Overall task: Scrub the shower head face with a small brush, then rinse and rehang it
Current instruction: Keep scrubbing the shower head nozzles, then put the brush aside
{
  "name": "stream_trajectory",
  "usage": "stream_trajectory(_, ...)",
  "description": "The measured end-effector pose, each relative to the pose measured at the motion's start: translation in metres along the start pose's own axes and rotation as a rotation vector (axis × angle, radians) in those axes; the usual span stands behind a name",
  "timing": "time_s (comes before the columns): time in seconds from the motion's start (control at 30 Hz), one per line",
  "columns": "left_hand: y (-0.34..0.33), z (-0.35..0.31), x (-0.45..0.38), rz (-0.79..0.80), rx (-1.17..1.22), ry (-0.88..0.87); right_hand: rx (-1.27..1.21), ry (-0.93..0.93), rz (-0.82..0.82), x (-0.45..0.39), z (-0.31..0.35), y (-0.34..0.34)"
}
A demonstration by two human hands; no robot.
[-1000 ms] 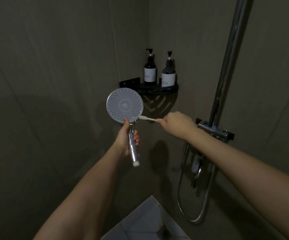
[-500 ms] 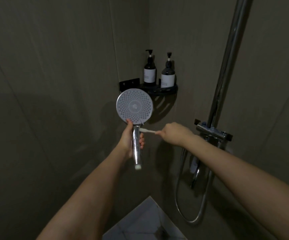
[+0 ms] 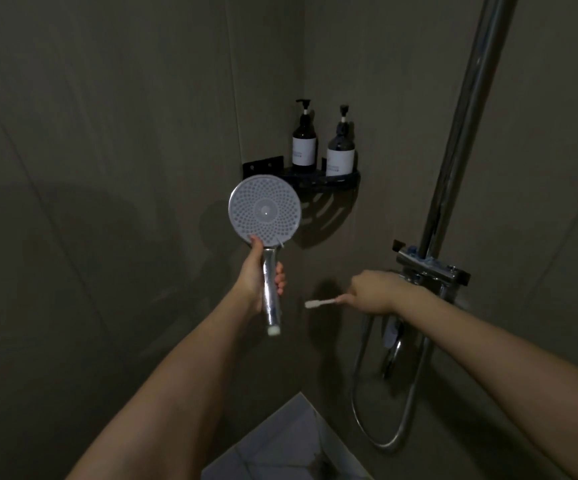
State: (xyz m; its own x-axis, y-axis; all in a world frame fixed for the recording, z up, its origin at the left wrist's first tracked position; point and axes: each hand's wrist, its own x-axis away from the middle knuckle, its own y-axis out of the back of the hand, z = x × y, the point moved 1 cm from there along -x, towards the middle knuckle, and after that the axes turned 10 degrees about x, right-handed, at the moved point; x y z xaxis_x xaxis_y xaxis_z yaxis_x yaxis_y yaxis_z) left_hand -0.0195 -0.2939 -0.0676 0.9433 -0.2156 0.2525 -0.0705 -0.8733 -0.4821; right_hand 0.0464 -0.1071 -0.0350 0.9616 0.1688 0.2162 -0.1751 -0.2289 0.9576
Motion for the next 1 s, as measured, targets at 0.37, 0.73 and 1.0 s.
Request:
stream_trajectory(0.37,0.000,0.001,-0.006,-0.017,0.012,0.002,-0.072,0.171,-0.063,0.001,0.015,-0.007)
stream_trajectory(0.73,-0.019,-0.002,-0.022,0.011,0.159,-0.035,-0.283,0.104,-0.094,-0.016,0.008,0.003)
stream_trajectory(1.0,-0.031,-0.020,-0.037,0.044,0.157,-0.110,-0.511,-0.222,-0.239,-0.043,-0.059,0.010)
